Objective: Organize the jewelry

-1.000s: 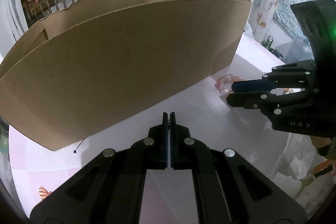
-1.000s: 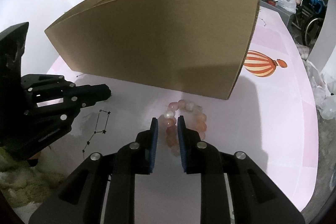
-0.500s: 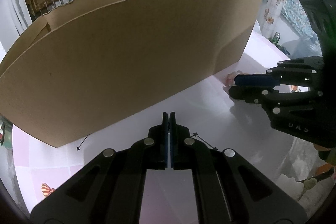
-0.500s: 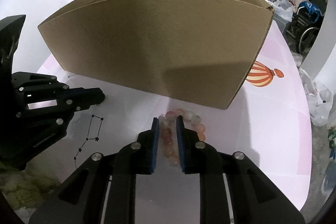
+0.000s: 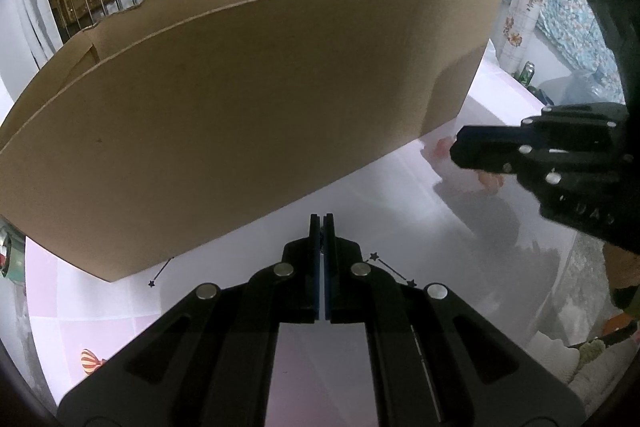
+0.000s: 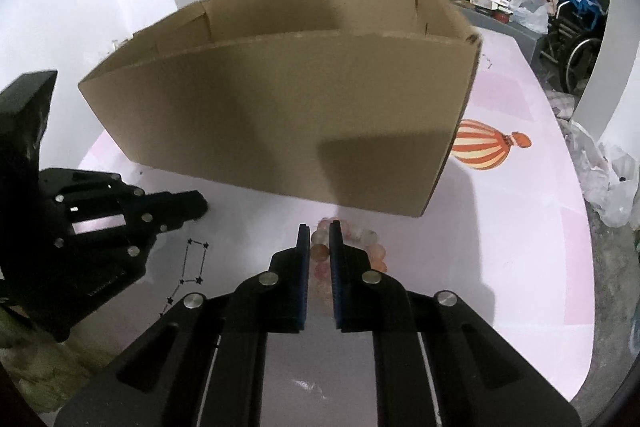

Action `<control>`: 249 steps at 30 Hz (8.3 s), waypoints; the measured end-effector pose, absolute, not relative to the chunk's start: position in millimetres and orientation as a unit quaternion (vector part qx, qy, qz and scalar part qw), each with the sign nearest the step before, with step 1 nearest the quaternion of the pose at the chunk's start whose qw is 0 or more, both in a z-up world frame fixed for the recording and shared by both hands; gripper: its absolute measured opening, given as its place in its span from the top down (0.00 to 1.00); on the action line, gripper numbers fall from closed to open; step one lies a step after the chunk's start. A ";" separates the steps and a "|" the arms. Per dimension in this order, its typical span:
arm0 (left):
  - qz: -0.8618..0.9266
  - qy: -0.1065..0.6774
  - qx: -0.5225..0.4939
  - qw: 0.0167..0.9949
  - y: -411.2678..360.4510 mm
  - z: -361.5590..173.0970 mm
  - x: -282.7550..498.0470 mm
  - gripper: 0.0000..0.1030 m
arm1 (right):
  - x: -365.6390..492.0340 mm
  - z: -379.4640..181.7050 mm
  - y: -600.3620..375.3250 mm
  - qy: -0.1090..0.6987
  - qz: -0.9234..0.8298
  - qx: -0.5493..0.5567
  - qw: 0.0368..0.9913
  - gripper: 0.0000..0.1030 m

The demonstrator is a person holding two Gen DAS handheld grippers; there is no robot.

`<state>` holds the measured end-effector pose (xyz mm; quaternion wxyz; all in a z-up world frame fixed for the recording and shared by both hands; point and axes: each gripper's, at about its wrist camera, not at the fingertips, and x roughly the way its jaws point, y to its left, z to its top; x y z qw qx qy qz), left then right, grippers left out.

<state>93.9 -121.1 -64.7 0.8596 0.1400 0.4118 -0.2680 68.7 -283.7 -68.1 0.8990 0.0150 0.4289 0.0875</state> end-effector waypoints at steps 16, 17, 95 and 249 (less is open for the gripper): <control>-0.266 0.394 0.143 0.868 -121.1 -50.7 91.0 1.00 | 56.8 -45.3 -294.1 0.395 0.079 0.023 0.915 0.90; -0.266 0.391 0.142 0.870 -120.9 -48.5 89.2 1.00 | 56.1 -43.5 -293.7 0.392 0.079 0.023 0.916 0.90; -0.166 0.451 -0.130 0.867 5.3 15.1 198.3 0.23 | 158.3 -26.8 -369.6 0.441 0.144 0.237 0.853 0.53; -0.014 0.417 0.027 0.908 19.6 33.4 18.5 0.08 | -33.7 -9.2 -248.2 0.396 -0.143 0.061 0.905 0.06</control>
